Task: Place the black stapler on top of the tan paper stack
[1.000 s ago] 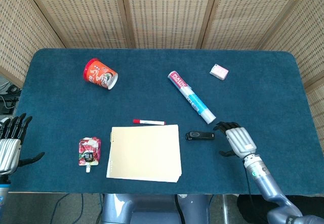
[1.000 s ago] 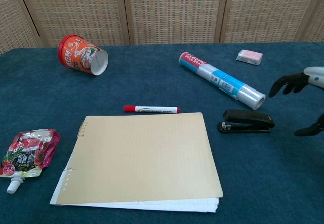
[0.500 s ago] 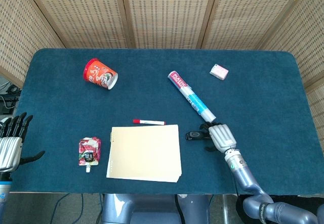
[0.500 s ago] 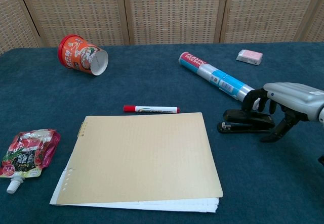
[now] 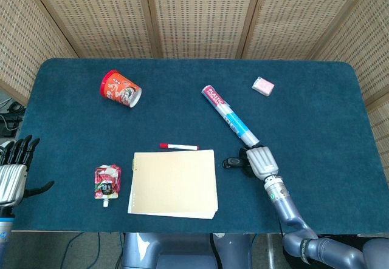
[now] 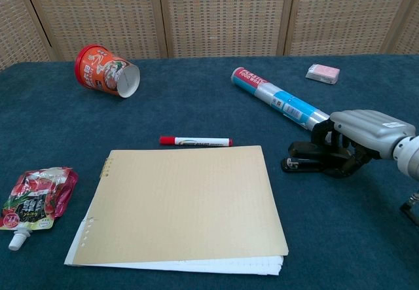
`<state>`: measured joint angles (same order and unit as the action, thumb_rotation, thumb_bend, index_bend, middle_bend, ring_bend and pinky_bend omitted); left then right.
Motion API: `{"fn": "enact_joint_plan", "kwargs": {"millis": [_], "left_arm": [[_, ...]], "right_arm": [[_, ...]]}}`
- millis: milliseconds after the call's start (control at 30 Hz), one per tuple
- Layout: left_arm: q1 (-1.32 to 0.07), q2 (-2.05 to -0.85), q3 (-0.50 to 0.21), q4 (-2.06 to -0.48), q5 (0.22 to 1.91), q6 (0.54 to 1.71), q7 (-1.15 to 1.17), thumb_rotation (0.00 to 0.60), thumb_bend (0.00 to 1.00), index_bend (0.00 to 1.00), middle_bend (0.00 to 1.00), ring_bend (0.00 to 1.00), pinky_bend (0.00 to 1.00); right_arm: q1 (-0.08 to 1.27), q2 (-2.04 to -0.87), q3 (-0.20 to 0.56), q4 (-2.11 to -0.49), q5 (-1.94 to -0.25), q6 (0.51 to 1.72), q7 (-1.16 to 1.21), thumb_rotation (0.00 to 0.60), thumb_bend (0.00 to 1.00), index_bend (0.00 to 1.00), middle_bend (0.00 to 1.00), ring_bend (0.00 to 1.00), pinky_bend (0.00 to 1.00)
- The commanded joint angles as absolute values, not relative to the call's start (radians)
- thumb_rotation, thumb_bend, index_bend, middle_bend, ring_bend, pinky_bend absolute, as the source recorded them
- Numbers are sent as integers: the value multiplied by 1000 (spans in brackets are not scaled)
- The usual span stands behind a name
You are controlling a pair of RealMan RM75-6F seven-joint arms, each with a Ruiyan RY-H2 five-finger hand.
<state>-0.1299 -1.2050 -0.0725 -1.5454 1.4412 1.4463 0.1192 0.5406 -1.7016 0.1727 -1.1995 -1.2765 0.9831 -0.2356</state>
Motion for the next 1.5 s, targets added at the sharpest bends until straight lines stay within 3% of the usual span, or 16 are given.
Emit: {"fn": "enact_joint_plan", "kwargs": {"millis": [33, 300, 533, 700, 1000, 1200, 1500], "left_arm": [[-130, -1205, -72, -1545, 1440, 1445, 117, 600, 0, 0, 0, 0, 0], [-133, -1203, -73, -1545, 1437, 1440, 113, 600, 0, 0, 0, 0, 0], [-136, -1200, -73, -1546, 1435, 1434, 107, 600, 0, 0, 0, 0, 0], [-139, -1196, -73, -1546, 1429, 1424, 100, 600, 0, 0, 0, 0, 0], [-148, -1191, -77, -1543, 1412, 1400, 85, 600, 0, 0, 0, 0, 0], [-152, -1190, -79, -1540, 1401, 1387, 78, 600, 0, 0, 0, 0, 0], [-159, -1185, -82, -1534, 1386, 1368, 63, 600, 0, 0, 0, 0, 0]], "right_arm": [[546, -1715, 167, -1179, -1275, 978, -237, 600, 417, 487, 514, 474, 457], [556, -1734, 149, -1137, -1294, 986, -256, 600, 563, 651, 666, 614, 545], [555, -1700, 154, -1205, -1338, 1045, -242, 600, 569, 653, 669, 617, 559], [581, -1625, 177, -1364, -1379, 1070, -287, 600, 573, 653, 669, 617, 559], [709, -1579, 245, -1574, -1340, 941, -414, 600, 574, 653, 670, 618, 558], [823, -1643, 243, -1526, -1299, 775, -411, 600, 573, 653, 670, 618, 558], [899, -1787, 223, -1402, -1301, 729, -378, 600, 571, 654, 669, 619, 558]]}}
